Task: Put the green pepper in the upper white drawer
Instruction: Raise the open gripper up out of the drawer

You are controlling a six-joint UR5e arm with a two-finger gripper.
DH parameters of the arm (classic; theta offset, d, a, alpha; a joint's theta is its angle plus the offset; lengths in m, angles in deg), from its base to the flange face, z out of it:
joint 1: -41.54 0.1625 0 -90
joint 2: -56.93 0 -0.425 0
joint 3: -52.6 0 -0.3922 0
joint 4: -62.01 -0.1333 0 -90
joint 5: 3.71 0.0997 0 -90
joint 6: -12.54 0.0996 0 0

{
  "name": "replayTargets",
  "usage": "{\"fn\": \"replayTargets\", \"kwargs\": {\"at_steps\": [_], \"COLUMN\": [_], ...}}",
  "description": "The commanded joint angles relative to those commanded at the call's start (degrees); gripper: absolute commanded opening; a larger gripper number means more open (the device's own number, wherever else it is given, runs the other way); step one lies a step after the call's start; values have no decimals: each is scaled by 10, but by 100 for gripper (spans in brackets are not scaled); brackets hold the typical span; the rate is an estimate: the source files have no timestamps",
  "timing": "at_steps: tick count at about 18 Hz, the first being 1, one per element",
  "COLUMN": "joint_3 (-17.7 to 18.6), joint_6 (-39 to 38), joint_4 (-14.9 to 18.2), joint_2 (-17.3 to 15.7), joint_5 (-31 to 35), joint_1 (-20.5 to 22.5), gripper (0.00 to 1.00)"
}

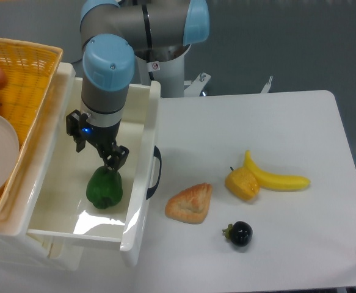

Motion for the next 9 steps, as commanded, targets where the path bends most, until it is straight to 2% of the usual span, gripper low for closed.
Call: {"fn": "replayTargets", "kwargs": {"at_steps": [4, 9], "joint_3": [-6, -10], "joint_6": [1, 4], "joint_4": [-1, -31], "joint_2": [-12, -25], "joint_5": [-10, -51], "joint_1": [15, 62], "gripper": [87, 91]}}
